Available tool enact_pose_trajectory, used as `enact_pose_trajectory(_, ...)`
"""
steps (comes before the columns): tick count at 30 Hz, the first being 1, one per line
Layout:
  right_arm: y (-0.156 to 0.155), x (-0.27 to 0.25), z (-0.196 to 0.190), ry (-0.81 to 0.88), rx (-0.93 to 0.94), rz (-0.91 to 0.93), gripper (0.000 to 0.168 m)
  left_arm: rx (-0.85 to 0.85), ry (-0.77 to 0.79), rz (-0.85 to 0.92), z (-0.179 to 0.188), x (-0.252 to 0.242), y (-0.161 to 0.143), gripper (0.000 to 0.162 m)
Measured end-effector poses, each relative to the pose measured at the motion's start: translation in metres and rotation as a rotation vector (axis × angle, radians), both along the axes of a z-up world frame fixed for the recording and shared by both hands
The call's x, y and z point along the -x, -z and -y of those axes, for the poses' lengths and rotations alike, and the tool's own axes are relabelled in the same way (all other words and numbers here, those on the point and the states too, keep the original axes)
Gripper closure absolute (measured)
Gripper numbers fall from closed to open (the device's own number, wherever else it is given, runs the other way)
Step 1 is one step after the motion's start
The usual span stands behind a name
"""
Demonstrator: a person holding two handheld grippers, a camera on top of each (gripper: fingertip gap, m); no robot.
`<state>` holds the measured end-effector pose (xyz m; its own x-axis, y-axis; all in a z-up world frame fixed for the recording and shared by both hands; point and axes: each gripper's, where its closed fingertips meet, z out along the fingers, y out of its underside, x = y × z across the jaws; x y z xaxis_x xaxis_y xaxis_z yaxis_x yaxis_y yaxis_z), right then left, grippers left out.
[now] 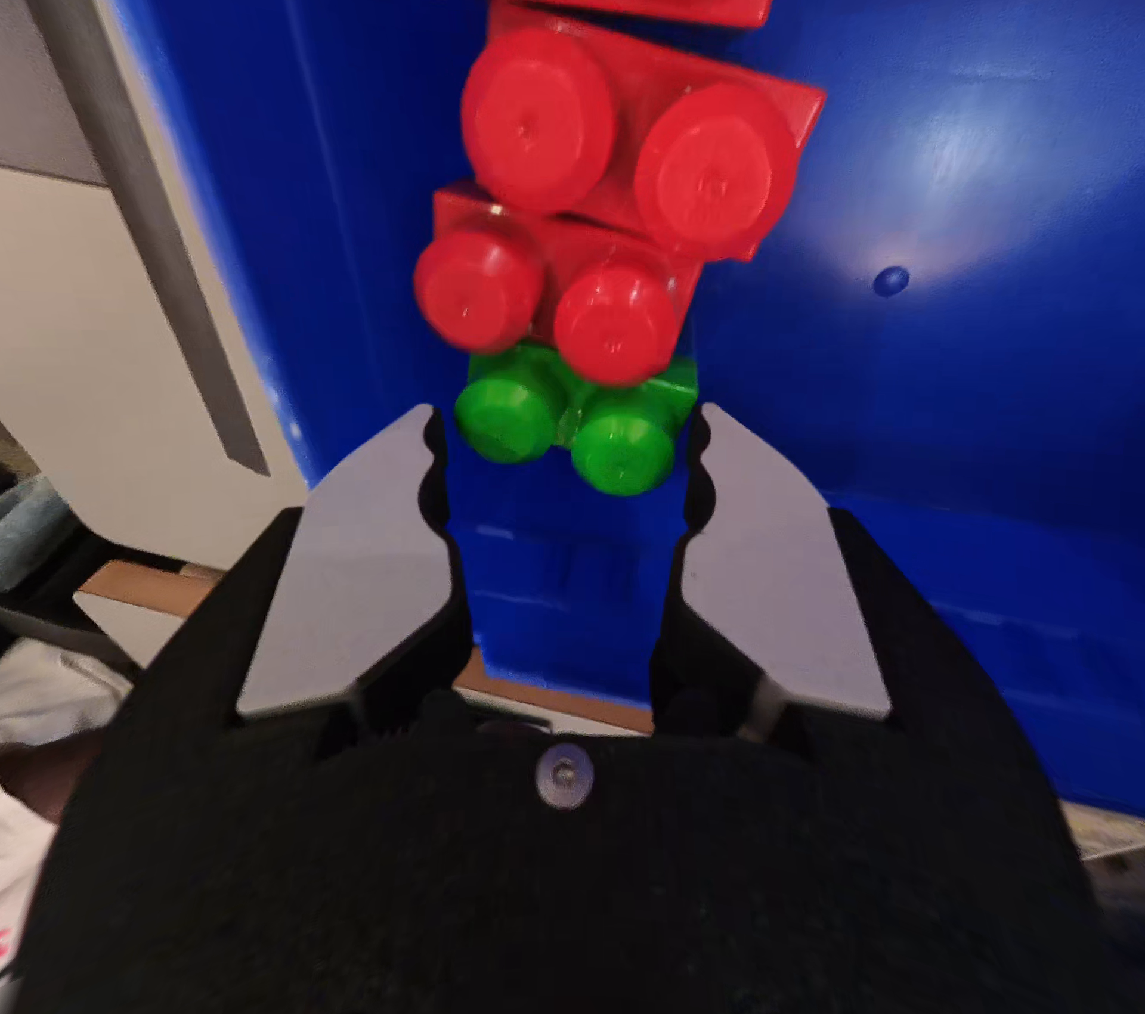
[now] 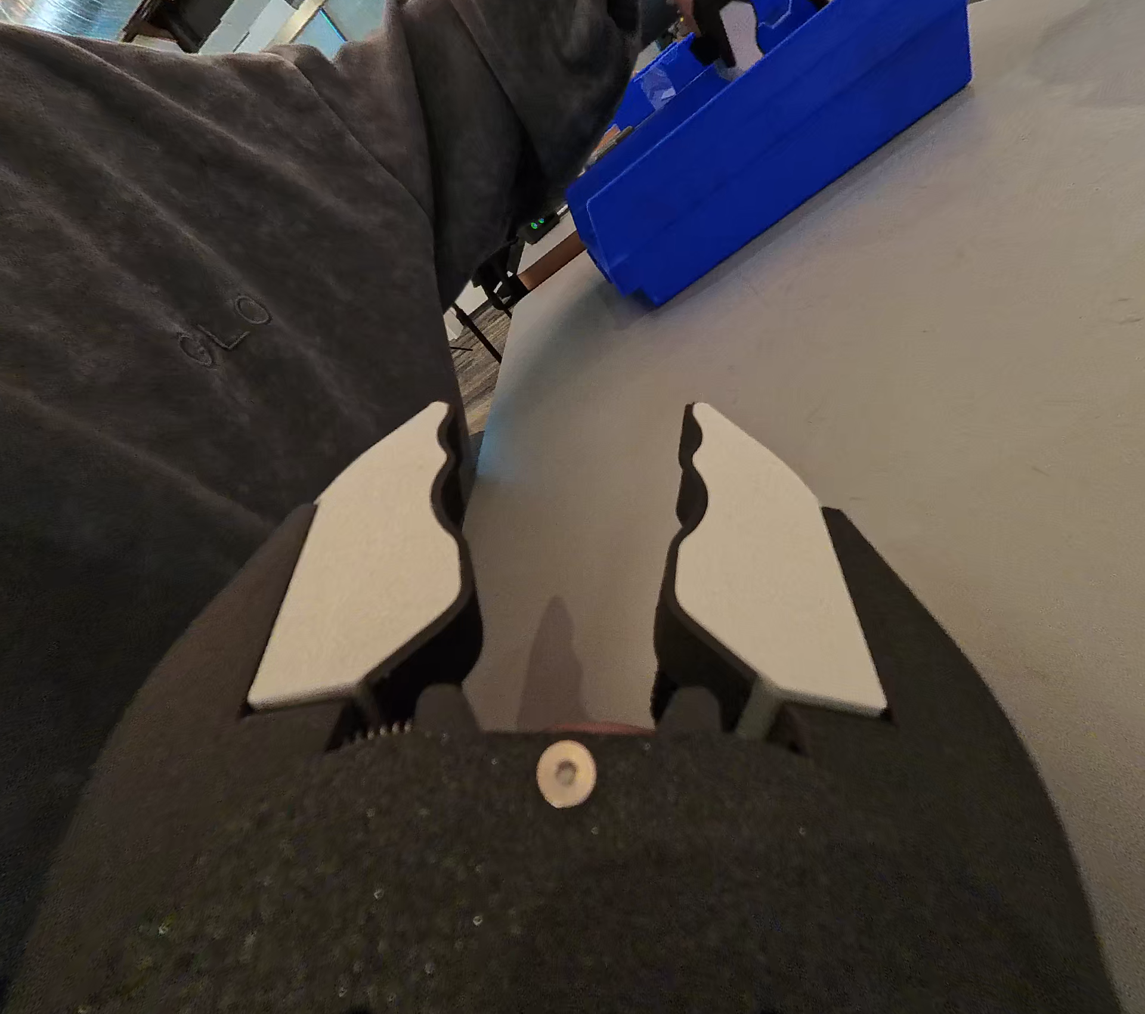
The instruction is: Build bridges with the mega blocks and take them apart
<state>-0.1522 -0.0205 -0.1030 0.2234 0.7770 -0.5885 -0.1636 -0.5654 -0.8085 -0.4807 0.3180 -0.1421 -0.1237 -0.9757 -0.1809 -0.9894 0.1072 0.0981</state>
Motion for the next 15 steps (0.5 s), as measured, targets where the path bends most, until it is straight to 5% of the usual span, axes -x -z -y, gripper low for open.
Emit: enact_pose_trajectory(15, 0.001, 0.004, 0.005, -0.032, 0.008, -0.001, 0.102, 0.054, 0.119, -0.145, 0.006, 0.017, 0.006, 0.088)
